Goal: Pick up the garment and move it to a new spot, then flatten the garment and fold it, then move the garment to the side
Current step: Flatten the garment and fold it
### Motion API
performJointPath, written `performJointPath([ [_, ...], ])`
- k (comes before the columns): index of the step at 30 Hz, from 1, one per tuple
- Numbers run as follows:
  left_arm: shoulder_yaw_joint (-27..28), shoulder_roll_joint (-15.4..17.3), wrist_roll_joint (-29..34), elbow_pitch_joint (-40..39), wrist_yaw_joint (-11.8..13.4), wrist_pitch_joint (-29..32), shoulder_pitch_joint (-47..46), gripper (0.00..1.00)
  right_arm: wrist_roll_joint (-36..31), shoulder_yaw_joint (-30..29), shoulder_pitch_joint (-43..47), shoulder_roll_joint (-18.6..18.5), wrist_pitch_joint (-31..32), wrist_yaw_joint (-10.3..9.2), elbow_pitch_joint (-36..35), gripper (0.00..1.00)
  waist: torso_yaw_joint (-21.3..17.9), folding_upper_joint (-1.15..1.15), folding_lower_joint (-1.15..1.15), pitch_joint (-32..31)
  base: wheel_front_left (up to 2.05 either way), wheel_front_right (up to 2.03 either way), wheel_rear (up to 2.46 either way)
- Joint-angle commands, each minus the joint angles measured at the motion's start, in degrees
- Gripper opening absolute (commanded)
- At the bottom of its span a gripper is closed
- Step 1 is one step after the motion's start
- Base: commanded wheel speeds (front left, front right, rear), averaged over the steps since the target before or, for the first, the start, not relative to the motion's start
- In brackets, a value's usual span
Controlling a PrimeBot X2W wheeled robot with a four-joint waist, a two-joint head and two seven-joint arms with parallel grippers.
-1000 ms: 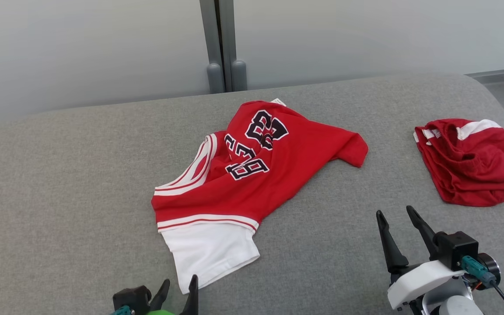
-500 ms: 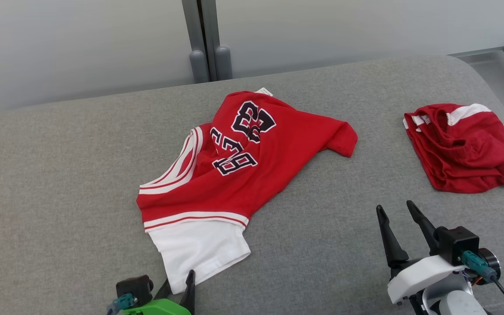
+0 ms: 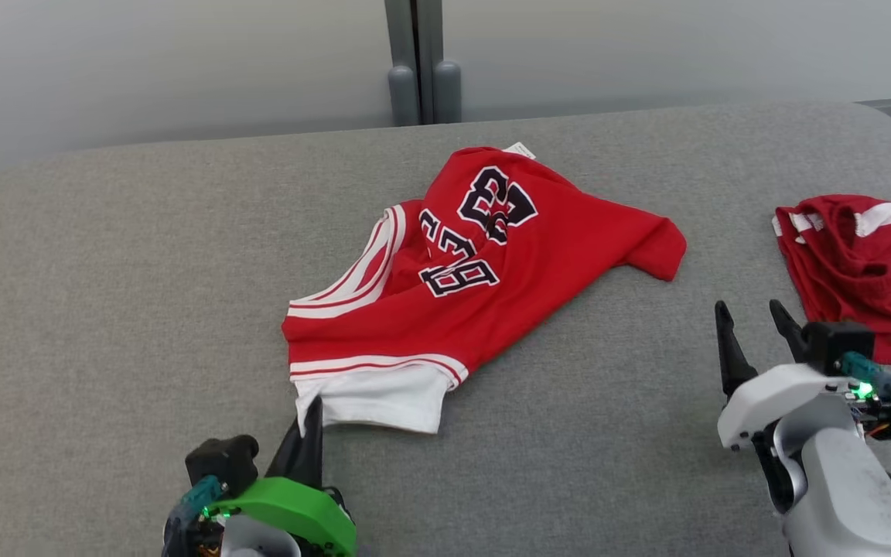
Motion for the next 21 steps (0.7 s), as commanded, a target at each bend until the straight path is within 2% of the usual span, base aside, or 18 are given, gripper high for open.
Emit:
performJointPath([
  [1, 0.59, 0.56, 0.77, -1.43, 0.32, -0.57, -1.18, 0.0, -1.34, -0.9, -2.55, -0.13, 1.12, -0.09, 2.25, 1.0, 2.41, 0.0, 0.0, 1.89, 0.0, 0.0, 0.0],
  [7, 1.22, 0.7, 2.19, -6.68, 0.5, -1.25, -1.69, 0.0, -5.67, -5.09, -11.61, -0.17, 4.69, -0.09, 11.79, 1.0, 5.37, 0.0, 0.0, 4.71, 0.0, 0.0, 0.0],
  [12, 0.56, 0.33, 2.81, -8.83, 0.15, -1.42, -2.11, 0.0, -8.36, -8.89, -16.96, -0.19, 4.51, -0.09, 18.3, 1.0, 6.94, 0.0, 0.0, 6.8, 0.0, 0.0, 0.0],
  [19, -0.5, -0.15, 3.21, -9.47, -0.27, -1.53, -2.62, 0.0, -15.54, -14.57, -21.56, -0.26, 3.42, -0.09, 24.1, 1.0, 8.07, 0.0, 0.0, 9.12, 0.0, 0.0, 0.0],
  [20, -0.55, -0.19, 3.28, -9.48, -0.29, -1.48, -2.68, 0.0, -16.18, -15.06, -22.03, -0.26, 3.14, -0.09, 24.7, 0.98, 8.09, 0.0, 0.0, 9.32, 0.0, 0.0, 0.0],
  [21, -0.56, -0.2, 3.37, -9.47, -0.29, -1.43, -2.77, 0.0, -16.78, -15.58, -22.54, -0.24, 2.91, -0.09, 25.4, 0.76, 8.08, 0.0, 0.0, 9.52, 0.0, 0.0, 0.0],
])
